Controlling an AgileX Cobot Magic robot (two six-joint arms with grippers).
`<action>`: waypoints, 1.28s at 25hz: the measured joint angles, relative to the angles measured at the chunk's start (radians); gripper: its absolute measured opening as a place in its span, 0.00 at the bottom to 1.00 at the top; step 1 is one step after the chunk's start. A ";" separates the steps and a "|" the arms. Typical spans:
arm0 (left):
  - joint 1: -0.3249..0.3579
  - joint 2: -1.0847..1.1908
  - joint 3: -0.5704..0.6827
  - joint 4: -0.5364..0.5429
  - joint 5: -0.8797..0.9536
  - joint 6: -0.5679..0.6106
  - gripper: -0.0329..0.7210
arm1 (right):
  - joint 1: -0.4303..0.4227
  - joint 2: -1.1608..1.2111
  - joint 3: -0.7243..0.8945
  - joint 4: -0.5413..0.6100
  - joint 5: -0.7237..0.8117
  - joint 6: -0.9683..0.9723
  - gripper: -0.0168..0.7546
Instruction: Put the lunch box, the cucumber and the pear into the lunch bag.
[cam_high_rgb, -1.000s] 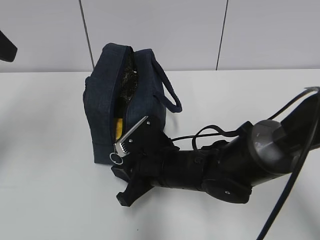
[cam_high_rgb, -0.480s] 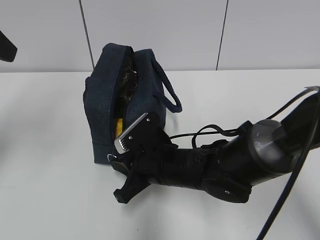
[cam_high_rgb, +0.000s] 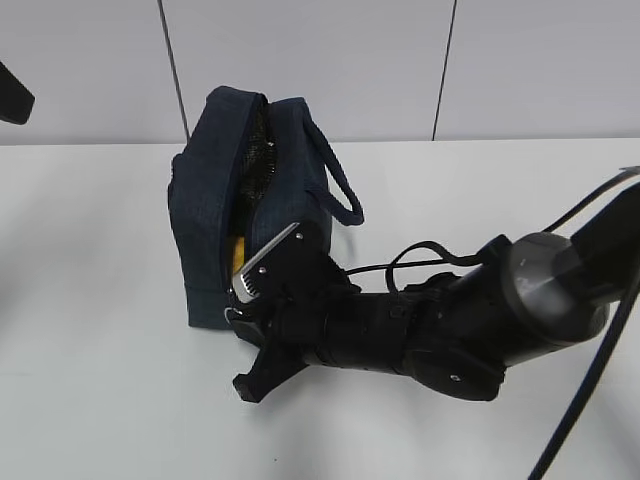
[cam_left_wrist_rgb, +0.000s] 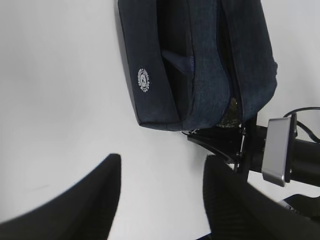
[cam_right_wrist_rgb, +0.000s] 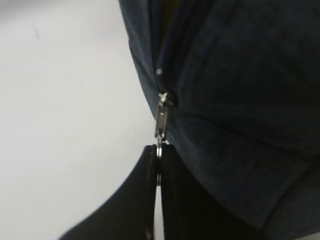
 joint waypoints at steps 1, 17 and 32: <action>0.000 0.000 0.000 0.000 0.000 0.000 0.55 | 0.000 -0.005 0.000 -0.008 0.018 0.000 0.00; 0.000 0.000 0.000 0.000 0.000 0.000 0.55 | 0.000 -0.119 0.015 -0.151 0.087 0.074 0.00; 0.000 0.000 0.000 -0.027 0.000 0.000 0.55 | -0.008 -0.327 0.013 -0.289 0.193 0.086 0.00</action>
